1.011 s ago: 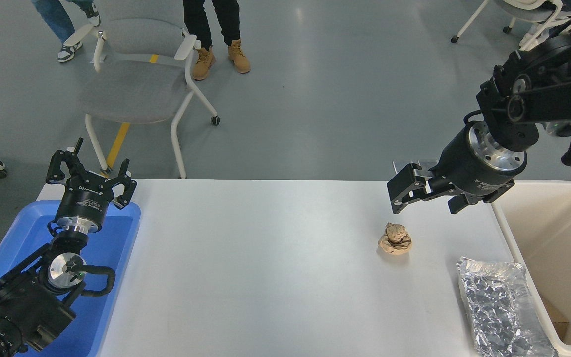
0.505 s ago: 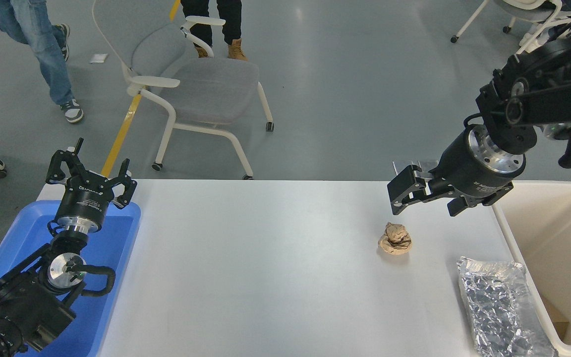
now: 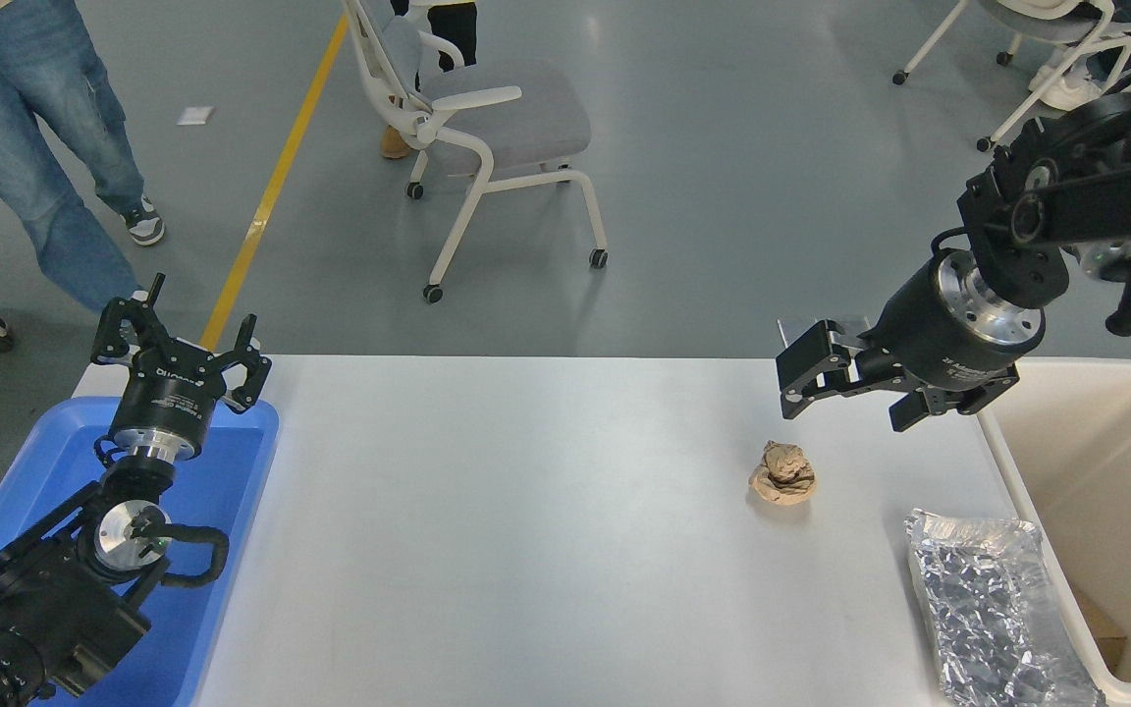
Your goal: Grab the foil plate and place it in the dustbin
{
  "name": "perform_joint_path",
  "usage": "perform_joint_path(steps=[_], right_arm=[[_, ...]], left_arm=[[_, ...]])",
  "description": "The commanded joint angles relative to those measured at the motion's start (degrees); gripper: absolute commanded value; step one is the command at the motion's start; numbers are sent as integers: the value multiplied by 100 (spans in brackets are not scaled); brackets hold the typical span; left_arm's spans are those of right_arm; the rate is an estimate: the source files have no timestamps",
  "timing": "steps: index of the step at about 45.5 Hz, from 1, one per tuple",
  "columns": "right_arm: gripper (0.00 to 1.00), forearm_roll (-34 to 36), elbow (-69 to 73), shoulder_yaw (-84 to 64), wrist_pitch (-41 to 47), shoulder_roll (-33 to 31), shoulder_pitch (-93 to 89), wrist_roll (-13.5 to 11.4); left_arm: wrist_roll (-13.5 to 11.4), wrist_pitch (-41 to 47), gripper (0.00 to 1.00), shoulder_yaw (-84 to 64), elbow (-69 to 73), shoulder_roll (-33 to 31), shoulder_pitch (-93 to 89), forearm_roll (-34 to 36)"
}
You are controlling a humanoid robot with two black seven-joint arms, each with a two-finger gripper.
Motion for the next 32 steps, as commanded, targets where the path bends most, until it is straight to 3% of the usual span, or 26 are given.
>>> perform_joint_path(steps=[1,13,32], right_arm=[[100,260,-56,-33,2,-42,-60,2],[100,190,-91,-68,-50,-42,-262,-7],[100,93,-548,-394,-1386,143,-1211,-15]], left_arm=[[-1,-9,99,-9,0,0,0,0],[-1,-9,99,-9,0,0,0,0],[-1,0,99,-9,0,0,0,0]])
